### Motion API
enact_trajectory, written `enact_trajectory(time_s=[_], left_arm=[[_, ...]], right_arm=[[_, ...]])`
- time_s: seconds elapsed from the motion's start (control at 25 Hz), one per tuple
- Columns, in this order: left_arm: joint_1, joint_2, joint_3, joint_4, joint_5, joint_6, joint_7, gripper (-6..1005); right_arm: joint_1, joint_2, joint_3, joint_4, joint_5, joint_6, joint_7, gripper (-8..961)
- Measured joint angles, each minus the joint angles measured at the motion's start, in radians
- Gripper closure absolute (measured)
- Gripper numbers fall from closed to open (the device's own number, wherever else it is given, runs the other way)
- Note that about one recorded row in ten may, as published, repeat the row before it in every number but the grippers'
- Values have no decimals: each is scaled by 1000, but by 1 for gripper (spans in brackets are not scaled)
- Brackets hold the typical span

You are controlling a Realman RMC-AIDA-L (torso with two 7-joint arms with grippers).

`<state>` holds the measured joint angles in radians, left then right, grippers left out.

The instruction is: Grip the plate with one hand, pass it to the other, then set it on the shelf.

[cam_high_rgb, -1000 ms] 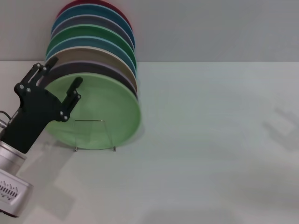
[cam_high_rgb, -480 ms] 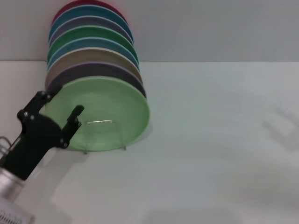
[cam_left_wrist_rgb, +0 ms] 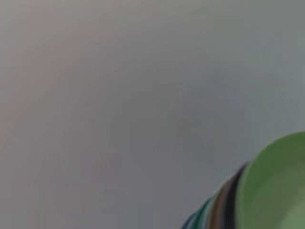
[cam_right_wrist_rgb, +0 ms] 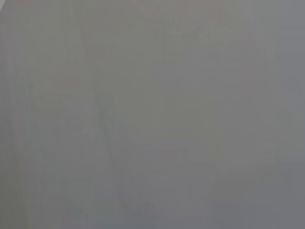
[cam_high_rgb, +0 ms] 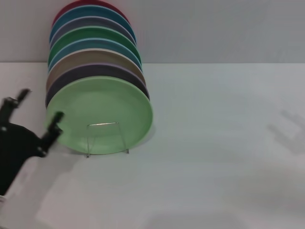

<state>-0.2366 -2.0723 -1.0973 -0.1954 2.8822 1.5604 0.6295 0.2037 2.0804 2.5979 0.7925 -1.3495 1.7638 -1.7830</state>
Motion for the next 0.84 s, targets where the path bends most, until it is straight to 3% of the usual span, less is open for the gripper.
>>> enact_trajectory(time_s=[0.16,0.32,0.64,0.84], left_arm=[[7,-4,-78,-7,-10,-2,-65,191],[6,-2,-146,-3,-78,-11,-291,191],[14,-6,-148,1,-264,-37,-512,191],[32,-6,-126,0,-282,-30,-535,191]], right_arm=[[-12,5,3,-9,4,0,-71,197],[-30,12,1,-89,34,-52,-278,197],[-24,12,-1,-254,72,-153,-505,196],[-19,12,1,-342,75,-155,-658,195]])
